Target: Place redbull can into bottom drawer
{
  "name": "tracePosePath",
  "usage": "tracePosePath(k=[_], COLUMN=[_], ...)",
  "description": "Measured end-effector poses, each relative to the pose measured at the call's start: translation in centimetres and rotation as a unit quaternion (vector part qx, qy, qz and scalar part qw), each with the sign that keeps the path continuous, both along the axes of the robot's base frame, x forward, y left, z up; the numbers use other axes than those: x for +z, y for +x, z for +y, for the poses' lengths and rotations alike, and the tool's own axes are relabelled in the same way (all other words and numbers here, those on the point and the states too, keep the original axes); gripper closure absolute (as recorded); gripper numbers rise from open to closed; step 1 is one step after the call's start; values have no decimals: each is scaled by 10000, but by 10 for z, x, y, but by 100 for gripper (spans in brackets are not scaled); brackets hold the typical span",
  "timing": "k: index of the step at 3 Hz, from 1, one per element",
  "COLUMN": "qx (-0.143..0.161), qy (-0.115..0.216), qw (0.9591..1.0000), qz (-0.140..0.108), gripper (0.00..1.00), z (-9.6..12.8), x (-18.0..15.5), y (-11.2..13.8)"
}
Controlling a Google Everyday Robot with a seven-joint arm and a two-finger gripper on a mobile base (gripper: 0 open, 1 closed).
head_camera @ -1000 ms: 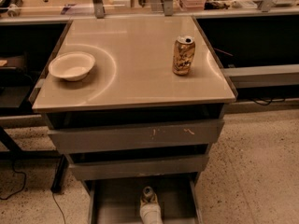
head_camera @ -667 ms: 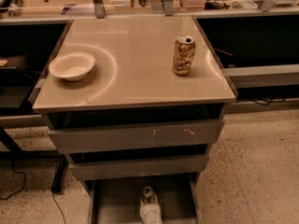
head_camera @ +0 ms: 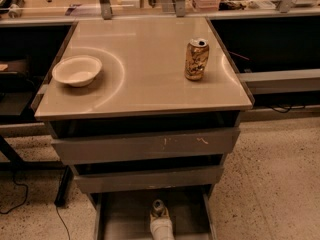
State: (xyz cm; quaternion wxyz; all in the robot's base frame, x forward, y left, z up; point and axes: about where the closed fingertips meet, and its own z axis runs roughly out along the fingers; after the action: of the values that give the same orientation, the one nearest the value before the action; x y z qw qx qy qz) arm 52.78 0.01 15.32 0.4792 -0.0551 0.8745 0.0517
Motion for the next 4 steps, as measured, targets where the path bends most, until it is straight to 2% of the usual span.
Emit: tracePosePath(k=[2,3,4], qx=[0,4,-11], qy=[0,-24,-267], qw=[10000,10000,9996], qz=[1,-9,-134], gripper=[0,0,0], z=[0,0,-7], x=[0,1,28], y=[0,-1,-10])
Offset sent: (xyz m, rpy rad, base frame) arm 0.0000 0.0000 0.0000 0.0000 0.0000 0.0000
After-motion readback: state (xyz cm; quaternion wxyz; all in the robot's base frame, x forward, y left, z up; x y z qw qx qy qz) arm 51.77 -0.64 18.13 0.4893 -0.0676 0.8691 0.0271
